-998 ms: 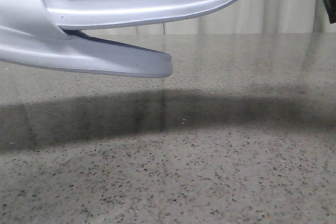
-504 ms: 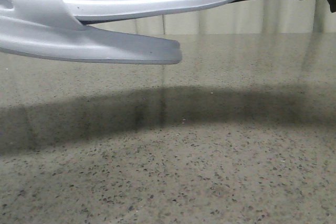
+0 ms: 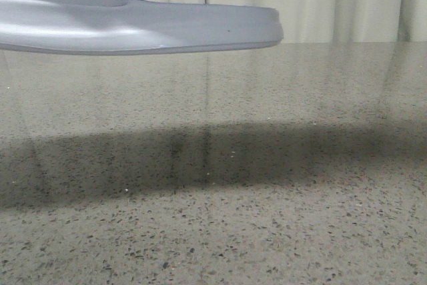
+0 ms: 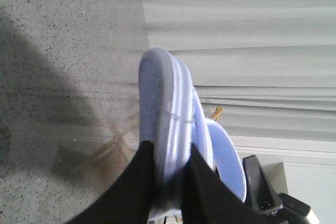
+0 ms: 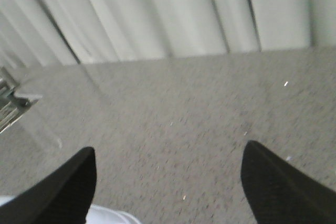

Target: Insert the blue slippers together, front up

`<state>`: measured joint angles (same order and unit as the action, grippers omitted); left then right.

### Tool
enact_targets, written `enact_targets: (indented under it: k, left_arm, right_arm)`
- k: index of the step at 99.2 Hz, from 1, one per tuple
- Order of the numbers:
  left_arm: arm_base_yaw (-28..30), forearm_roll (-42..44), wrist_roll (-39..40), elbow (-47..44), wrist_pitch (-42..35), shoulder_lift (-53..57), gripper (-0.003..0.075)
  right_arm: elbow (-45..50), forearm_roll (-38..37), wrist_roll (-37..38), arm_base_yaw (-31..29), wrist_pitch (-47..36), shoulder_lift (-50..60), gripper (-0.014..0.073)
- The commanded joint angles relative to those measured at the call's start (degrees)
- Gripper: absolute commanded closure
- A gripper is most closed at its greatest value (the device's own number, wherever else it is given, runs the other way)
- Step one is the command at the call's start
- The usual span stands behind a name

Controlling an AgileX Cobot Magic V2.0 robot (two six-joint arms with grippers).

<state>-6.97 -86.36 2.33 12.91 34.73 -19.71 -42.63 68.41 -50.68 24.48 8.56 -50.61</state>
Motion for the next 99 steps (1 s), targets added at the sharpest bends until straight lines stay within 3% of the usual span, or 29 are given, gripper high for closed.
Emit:
enact_targets:
  k: [1, 30, 69, 99]
  left_arm:
    - [-0.5, -3.7, -0.6, 2.0, -0.9, -0.3, 0.0704]
    - [-0.5, -5.3, -3.8, 2.0, -1.8, -3.6, 0.0704]
    - [-0.5, -20.3, -25.5, 2.0, 1.3, -16.7, 0.0704]
    - [-0.5, -20.3, -35.2, 9.4, 6.2, -31.1, 0.0704]
  right_arm:
    - [-1.4, -2.0, -1.2, -0.2, -6.6, 3.6, 0.0096]
    - [-1.4, -3.0, -1.2, -0.2, -10.0, 7.9, 0.0096]
    - [-1.4, -3.0, -1.2, -0.2, -6.3, 7.9, 0.0096]
    - [-1.4, -3.0, -1.2, -0.2, -4.0, 7.9, 0.0096]
